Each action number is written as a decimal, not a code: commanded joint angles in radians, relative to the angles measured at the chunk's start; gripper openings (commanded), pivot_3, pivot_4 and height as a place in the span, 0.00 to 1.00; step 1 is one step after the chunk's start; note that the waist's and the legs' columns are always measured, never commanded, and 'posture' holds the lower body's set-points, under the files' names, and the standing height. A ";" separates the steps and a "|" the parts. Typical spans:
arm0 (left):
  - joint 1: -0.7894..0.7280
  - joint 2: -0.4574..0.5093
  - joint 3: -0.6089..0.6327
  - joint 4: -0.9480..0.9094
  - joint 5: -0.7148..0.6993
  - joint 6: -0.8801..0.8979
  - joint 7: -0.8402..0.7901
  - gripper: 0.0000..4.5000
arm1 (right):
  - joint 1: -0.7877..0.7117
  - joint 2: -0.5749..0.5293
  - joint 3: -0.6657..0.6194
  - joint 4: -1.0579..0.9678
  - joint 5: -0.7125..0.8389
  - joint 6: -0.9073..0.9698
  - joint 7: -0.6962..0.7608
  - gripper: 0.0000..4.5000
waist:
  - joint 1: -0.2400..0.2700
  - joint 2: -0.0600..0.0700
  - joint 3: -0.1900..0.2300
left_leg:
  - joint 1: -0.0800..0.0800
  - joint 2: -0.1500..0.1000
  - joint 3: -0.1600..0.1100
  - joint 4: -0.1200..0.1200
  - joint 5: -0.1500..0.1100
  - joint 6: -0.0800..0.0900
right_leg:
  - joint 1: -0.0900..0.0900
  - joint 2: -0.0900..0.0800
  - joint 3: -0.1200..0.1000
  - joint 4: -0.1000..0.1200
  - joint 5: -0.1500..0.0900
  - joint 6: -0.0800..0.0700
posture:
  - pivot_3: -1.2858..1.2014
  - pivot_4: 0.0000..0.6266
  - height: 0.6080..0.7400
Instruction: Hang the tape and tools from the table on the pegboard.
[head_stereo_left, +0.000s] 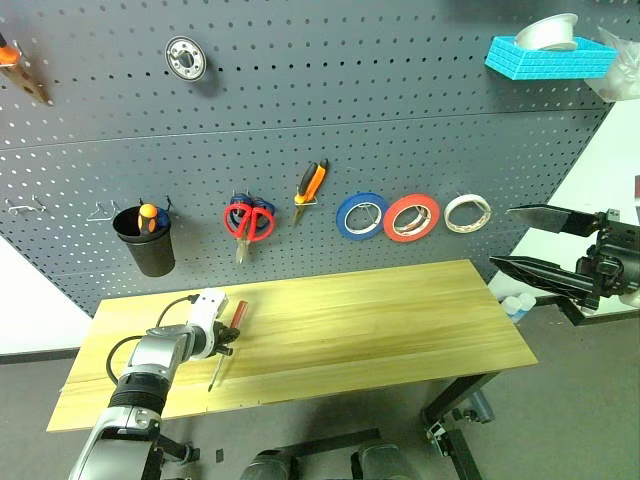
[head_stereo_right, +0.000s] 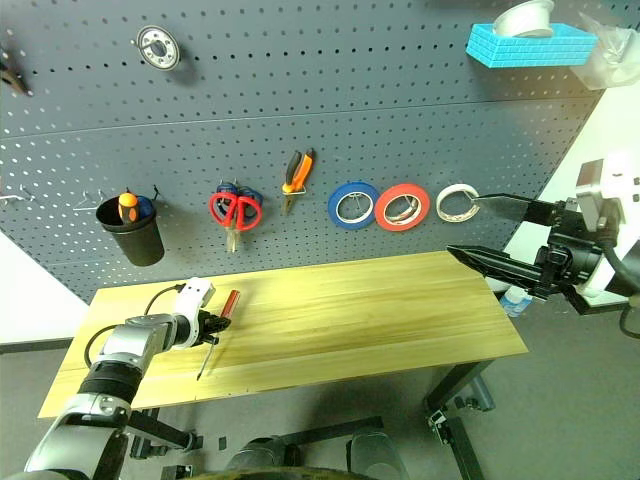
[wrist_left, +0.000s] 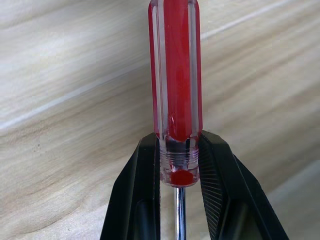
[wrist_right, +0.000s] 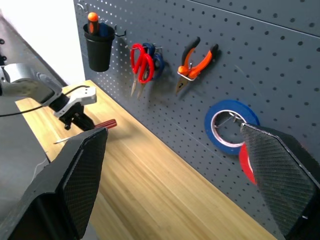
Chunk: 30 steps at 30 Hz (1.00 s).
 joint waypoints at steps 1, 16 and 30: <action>0.007 0.032 -0.038 -0.112 0.008 -0.031 -0.039 0.15 | -0.039 0.015 0.019 0.010 -0.013 -0.043 -0.003 1.00 | 0.001 0.000 0.000 | 0.000 0.000 0.000 0.000 0.000 0.000 | 0.000 0.000 0.000 0.000 0.000 0.000 | 0.43 0.00 0.82; 0.007 0.083 -0.008 -0.449 -0.105 -0.102 -0.160 0.15 | -0.107 0.076 0.099 0.062 -0.076 -0.142 -0.012 1.00 | 0.031 0.001 0.000 | 0.000 0.000 0.000 0.000 0.000 0.000 | 0.000 0.000 0.000 -0.001 0.000 0.000 | 0.46 0.00 0.82; -0.106 0.094 0.091 -0.703 -0.186 -0.226 -0.126 0.15 | -0.136 0.103 0.138 0.096 -0.108 -0.186 -0.007 1.00 | 0.056 0.001 0.000 | 0.000 0.000 0.000 0.000 0.000 0.000 | 0.001 0.000 0.000 -0.001 0.000 0.000 | 0.46 0.00 0.82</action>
